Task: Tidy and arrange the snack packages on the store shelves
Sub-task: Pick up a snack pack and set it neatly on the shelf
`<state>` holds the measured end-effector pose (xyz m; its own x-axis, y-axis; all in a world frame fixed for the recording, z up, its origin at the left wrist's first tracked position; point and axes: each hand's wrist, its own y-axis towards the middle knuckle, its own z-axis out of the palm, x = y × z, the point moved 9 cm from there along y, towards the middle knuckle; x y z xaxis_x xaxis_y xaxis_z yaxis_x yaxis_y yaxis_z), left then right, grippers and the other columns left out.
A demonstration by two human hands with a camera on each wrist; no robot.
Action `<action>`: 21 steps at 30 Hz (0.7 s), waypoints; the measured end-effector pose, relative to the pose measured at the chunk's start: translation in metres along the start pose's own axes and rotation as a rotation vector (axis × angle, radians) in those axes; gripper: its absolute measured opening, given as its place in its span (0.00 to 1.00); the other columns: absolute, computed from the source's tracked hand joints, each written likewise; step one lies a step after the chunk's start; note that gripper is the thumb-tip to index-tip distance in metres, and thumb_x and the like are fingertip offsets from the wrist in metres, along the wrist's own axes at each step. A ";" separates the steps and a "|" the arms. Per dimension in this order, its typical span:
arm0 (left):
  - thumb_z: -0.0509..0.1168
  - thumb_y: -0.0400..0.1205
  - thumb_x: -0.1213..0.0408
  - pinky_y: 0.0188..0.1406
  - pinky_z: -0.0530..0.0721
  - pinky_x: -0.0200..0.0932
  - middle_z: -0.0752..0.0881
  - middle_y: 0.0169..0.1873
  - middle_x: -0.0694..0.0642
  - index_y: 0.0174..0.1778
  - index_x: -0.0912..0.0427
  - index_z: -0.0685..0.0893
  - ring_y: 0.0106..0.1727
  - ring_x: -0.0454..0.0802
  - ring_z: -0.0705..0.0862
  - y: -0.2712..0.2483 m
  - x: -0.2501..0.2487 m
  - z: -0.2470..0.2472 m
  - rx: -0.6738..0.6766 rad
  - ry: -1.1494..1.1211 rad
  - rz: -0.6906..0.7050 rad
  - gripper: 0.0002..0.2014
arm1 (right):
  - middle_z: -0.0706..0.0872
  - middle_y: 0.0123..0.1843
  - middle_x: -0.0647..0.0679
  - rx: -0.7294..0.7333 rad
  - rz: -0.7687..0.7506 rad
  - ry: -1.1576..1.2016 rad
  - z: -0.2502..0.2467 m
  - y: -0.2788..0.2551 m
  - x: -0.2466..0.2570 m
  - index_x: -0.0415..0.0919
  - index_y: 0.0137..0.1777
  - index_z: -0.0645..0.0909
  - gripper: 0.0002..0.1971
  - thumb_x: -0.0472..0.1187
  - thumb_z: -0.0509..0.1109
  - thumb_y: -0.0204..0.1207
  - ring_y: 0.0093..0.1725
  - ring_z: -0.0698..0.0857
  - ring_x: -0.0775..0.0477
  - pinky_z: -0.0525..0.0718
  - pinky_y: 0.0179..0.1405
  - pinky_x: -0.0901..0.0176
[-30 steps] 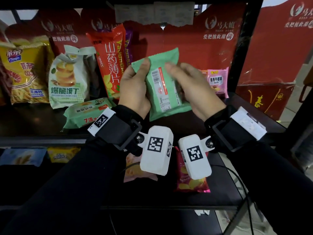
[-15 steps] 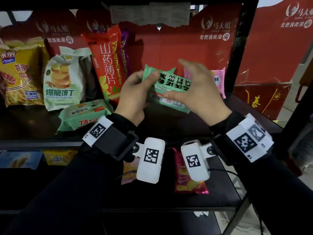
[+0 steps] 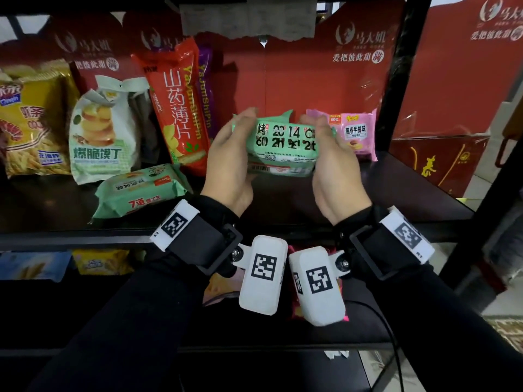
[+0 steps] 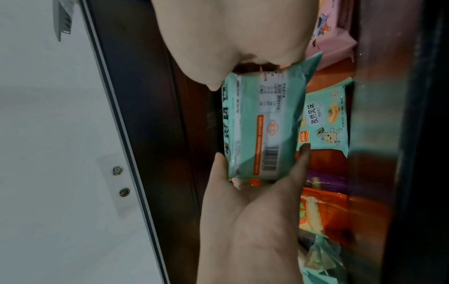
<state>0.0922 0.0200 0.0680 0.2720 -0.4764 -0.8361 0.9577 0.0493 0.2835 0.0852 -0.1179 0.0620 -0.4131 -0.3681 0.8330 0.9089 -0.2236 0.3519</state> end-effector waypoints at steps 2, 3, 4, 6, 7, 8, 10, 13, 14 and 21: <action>0.54 0.89 0.53 0.50 0.86 0.51 0.89 0.42 0.54 0.49 0.54 0.84 0.47 0.52 0.89 0.004 0.002 -0.004 0.032 -0.032 -0.022 0.15 | 0.91 0.45 0.51 0.009 0.021 0.046 -0.003 0.006 -0.001 0.41 0.58 0.82 0.16 0.45 0.54 0.88 0.44 0.90 0.54 0.87 0.45 0.61; 0.51 0.90 0.52 0.50 0.87 0.48 0.89 0.43 0.52 0.49 0.54 0.84 0.47 0.49 0.89 0.006 0.001 -0.009 0.024 -0.074 -0.022 0.18 | 0.90 0.49 0.49 -0.002 0.042 0.085 -0.007 0.009 -0.001 0.38 0.63 0.80 0.17 0.45 0.53 0.88 0.45 0.89 0.52 0.86 0.48 0.58; 0.50 0.90 0.52 0.51 0.86 0.46 0.88 0.43 0.50 0.50 0.54 0.84 0.47 0.46 0.87 0.008 -0.001 -0.016 0.004 -0.101 -0.017 0.18 | 0.89 0.50 0.46 -0.022 0.066 0.129 -0.013 0.012 -0.001 0.36 0.64 0.78 0.18 0.46 0.52 0.88 0.46 0.89 0.49 0.86 0.51 0.55; 0.50 0.89 0.51 0.58 0.81 0.46 0.86 0.46 0.47 0.53 0.52 0.84 0.50 0.42 0.83 0.012 -0.007 -0.027 -0.012 -0.062 -0.009 0.17 | 0.88 0.49 0.43 -0.056 0.086 0.186 -0.025 0.017 0.001 0.35 0.58 0.79 0.17 0.46 0.53 0.88 0.46 0.88 0.46 0.84 0.57 0.48; 0.50 0.89 0.49 0.63 0.79 0.47 0.86 0.51 0.46 0.56 0.50 0.83 0.56 0.41 0.82 0.012 -0.010 -0.027 0.009 0.005 -0.009 0.17 | 0.87 0.49 0.42 -0.066 0.080 0.160 -0.029 0.019 0.002 0.37 0.53 0.80 0.16 0.45 0.53 0.88 0.48 0.87 0.44 0.82 0.61 0.45; 0.51 0.88 0.46 0.66 0.77 0.50 0.86 0.57 0.46 0.59 0.48 0.83 0.62 0.41 0.80 0.012 -0.012 -0.024 0.042 0.084 -0.013 0.18 | 0.86 0.49 0.43 -0.079 0.065 0.081 -0.032 0.020 0.005 0.40 0.49 0.79 0.14 0.45 0.55 0.87 0.51 0.85 0.44 0.80 0.65 0.43; 0.54 0.84 0.40 0.63 0.76 0.49 0.83 0.66 0.45 0.68 0.47 0.80 0.66 0.38 0.78 0.008 -0.015 -0.013 0.119 0.234 -0.016 0.22 | 0.85 0.48 0.45 -0.073 0.031 -0.080 -0.032 0.020 0.009 0.43 0.48 0.81 0.14 0.45 0.55 0.87 0.54 0.83 0.44 0.78 0.67 0.43; 0.66 0.72 0.35 0.66 0.77 0.48 0.86 0.60 0.38 0.65 0.43 0.82 0.60 0.30 0.82 -0.001 -0.016 0.007 0.186 0.406 0.015 0.28 | 0.87 0.47 0.44 -0.031 -0.032 -0.150 -0.020 0.018 0.015 0.40 0.54 0.83 0.19 0.44 0.50 0.89 0.46 0.86 0.48 0.82 0.51 0.54; 0.68 0.70 0.35 0.67 0.78 0.50 0.87 0.58 0.39 0.64 0.44 0.83 0.60 0.33 0.84 -0.002 -0.013 0.010 0.191 0.454 0.018 0.29 | 0.87 0.45 0.46 -0.055 -0.056 -0.173 -0.019 0.016 0.018 0.40 0.53 0.83 0.18 0.43 0.50 0.89 0.43 0.86 0.50 0.82 0.47 0.57; 0.59 0.87 0.56 0.75 0.73 0.53 0.83 0.67 0.56 0.75 0.56 0.73 0.70 0.51 0.80 0.004 0.010 0.006 0.142 0.399 -0.035 0.20 | 0.84 0.66 0.43 0.028 0.002 -0.124 -0.003 0.011 0.013 0.40 0.58 0.83 0.17 0.44 0.53 0.88 0.63 0.84 0.47 0.83 0.63 0.53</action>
<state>0.0982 0.0100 0.0635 0.2817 -0.0975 -0.9545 0.9520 -0.0955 0.2907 0.0901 -0.1278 0.0757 -0.4028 -0.2540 0.8794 0.9116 -0.1974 0.3605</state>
